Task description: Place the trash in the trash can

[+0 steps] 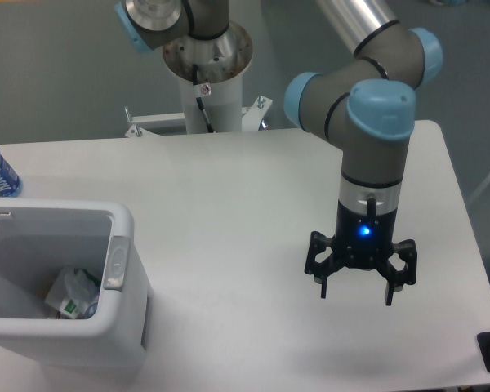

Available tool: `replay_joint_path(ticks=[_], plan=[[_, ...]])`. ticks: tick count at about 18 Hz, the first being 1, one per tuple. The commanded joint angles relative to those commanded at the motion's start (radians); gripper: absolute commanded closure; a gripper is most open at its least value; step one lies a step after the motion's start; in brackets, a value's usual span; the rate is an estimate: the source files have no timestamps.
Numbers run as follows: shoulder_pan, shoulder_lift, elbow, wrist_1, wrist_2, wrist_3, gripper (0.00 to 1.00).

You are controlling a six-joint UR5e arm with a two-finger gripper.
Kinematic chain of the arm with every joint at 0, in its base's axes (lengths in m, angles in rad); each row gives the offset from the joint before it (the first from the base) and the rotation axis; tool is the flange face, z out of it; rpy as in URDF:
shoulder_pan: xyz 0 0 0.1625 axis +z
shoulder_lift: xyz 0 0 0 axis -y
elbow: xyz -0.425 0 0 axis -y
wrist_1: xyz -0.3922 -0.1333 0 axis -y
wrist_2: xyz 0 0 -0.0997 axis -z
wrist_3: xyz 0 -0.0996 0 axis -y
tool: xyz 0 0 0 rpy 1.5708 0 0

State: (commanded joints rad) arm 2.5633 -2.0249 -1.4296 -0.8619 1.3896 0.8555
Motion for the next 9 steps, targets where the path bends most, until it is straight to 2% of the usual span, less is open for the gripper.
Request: replay_joint_path(ticks=[2,5,9], plan=[[-0.002,0.005,-0.018,-0.028,0.046,0.087,0.0],[-0.011,0.009,-0.049,-0.036,0.097,0.174,0.0],[-0.017,0.009,-0.063,-0.039,0.152,0.224,0.0]])
